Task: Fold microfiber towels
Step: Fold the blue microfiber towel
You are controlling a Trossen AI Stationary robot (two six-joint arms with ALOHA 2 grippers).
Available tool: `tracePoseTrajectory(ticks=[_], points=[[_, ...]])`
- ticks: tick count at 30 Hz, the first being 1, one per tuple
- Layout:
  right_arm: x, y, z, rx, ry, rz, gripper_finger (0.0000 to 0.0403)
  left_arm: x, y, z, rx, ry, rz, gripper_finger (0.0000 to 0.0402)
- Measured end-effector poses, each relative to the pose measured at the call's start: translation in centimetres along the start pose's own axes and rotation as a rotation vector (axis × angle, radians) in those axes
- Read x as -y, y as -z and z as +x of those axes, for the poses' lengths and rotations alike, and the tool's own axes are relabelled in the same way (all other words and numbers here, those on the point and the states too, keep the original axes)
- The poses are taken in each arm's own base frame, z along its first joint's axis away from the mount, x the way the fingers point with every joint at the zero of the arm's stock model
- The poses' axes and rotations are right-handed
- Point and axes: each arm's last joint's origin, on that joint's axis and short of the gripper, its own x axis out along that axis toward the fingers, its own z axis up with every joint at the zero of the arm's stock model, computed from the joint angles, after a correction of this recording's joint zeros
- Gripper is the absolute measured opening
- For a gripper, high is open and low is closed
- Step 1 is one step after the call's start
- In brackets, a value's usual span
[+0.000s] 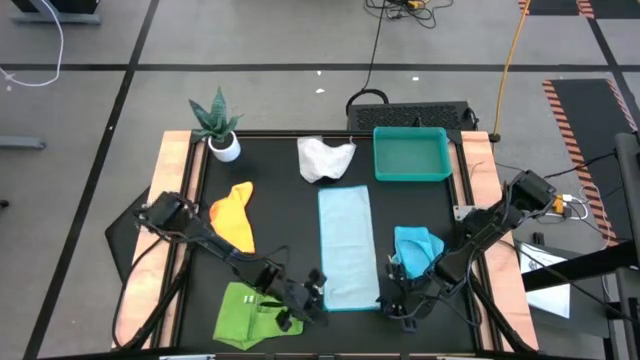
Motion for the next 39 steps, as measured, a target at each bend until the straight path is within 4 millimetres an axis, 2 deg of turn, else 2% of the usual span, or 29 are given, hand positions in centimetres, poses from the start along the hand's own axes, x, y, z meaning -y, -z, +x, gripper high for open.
tracePoseTrajectory(ticks=[4, 9, 19, 29, 36, 39], points=[[0.2, 0.3, 0.1, 0.004, -0.003, 0.004, 0.0143, -0.8, 0.3, 1.2, 0.002, 0.017, -0.012, 0.0132], [0.2, 0.3, 0.2, 0.05, -0.037, -0.021, 0.0145, -1.3, 1.5, 2.3, -0.025, 0.097, -0.049, 0.0127], [0.0, 0.2, 0.4, 0.081, -0.064, -0.1, 0.0146, -2.3, 2.8, 2.4, -0.076, 0.177, -0.155, 0.0127], [0.3, 1.4, 3.0, 0.026, -0.082, -0.2, 0.0146, -2.9, 3.3, 2.3, -0.098, 0.198, -0.195, 0.0127], [0.4, 1.2, 2.8, 0.058, -0.036, -0.231, 0.0146, -2.9, 3.3, 2.3, -0.103, 0.198, -0.206, 0.0127], [0.7, 1.7, 2.9, 0.013, -0.008, -0.229, 0.0146, -2.9, 3.4, 2.3, -0.103, 0.198, -0.208, 0.0127]])
